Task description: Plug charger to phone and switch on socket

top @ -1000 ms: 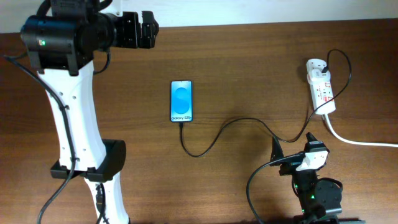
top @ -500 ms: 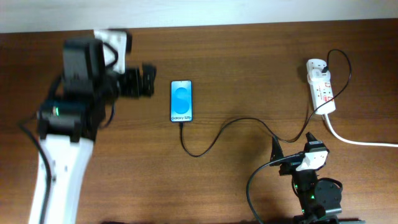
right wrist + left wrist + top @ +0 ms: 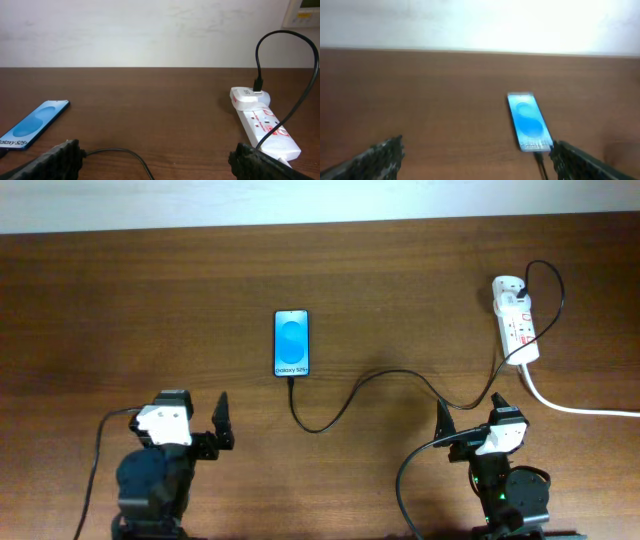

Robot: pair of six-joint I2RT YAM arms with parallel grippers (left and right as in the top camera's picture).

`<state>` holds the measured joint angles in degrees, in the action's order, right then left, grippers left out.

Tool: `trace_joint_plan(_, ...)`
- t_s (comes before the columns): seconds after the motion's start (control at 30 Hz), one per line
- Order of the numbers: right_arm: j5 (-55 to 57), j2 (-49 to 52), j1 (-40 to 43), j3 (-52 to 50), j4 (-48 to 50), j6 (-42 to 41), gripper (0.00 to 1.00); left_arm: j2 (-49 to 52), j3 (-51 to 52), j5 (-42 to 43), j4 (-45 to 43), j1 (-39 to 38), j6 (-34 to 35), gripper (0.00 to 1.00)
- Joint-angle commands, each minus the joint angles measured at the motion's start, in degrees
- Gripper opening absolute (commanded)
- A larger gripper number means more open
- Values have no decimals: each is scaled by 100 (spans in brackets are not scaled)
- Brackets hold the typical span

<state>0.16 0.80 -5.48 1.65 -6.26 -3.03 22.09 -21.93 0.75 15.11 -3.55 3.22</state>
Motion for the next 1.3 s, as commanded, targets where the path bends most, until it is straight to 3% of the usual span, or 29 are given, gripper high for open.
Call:
trace_joint_plan(0.0, -4, -61, -50, -48, -13, -39, 98, -378, 614, -81, -892, 269, -31, 99)
trace_joint_plan(0.07, -7, -59, -50, -48, -13, -39, 98, -730, 1145, -79, -1644, 374, -186, 99)
trace_joint_plan(0.17, -7, -59, -50, -48, -13, -39, 98, -1228, 1556, -74, -2076, 573, -413, 99)
trace_joint_plan(0.53, -4, -59, -50, -48, -13, -39, 98, -2186, 2146, -81, -1801, 684, -804, 99)
trace_joint_plan(0.7, -4, -59, -50, -48, -13, -39, 98, -2179, 2144, -59, -1027, 671, -804, 99)
trace_joint_plan(1.27, -7, -59, -50, -48, -13, -39, 98, -2179, 2140, 136, -1049, 671, -804, 99)
